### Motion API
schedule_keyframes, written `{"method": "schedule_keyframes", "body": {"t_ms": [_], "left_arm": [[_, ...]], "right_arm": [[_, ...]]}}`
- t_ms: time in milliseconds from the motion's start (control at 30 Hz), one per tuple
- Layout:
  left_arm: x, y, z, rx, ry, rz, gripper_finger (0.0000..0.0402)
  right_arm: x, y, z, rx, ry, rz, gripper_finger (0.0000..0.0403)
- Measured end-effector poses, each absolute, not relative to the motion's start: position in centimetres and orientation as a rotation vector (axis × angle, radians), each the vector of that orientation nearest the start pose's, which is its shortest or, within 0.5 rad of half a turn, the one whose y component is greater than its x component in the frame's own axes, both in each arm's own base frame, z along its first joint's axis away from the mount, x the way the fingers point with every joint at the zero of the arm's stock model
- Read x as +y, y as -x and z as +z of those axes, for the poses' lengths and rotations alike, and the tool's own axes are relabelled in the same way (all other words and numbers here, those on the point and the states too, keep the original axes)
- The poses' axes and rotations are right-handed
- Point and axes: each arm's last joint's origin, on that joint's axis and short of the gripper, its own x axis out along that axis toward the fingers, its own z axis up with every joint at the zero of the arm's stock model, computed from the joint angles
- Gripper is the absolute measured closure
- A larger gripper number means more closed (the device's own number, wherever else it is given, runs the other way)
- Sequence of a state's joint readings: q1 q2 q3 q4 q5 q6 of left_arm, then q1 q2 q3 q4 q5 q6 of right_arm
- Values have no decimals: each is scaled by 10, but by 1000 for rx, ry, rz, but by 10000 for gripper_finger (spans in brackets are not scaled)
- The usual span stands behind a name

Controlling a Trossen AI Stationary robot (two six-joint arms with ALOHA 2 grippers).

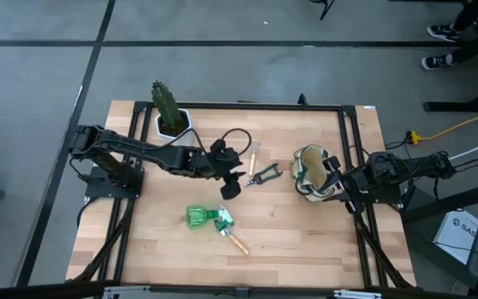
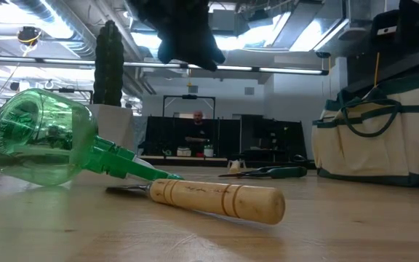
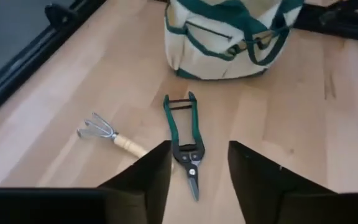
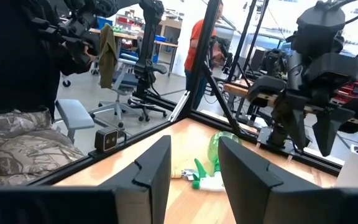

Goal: Pick & Place Garden tools in Gardening bag
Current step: Put the brown hand rake into the gardening bag

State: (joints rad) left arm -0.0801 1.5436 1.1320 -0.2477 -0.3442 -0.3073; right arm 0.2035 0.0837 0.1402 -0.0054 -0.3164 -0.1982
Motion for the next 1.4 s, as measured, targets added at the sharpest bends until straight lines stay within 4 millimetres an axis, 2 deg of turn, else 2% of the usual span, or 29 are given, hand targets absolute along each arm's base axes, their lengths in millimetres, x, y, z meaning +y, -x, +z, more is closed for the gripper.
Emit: {"method": "schedule_keyframes", "body": {"t_ms": [233,400,600,733,900,1133,1400], "left_arm": [[-11,-338,259,583,267,498,218],[-8,-349,237,595,307,606,217],[0,-378,200,564,410,562,217],[14,-386,173,596,480,610,217],[33,-391,152,621,582,635,217],[49,-398,134,605,598,627,217],[54,-400,114,644,491,667,217]], "right_arm": [[28,-90,204,-103,197,513,266],[28,-90,204,-100,196,513,266],[28,-90,203,-89,196,514,266],[28,-90,203,-89,196,514,266],[28,-90,203,-89,196,514,266],[28,-90,203,-89,196,515,266],[28,-90,203,-88,196,515,266]]}}
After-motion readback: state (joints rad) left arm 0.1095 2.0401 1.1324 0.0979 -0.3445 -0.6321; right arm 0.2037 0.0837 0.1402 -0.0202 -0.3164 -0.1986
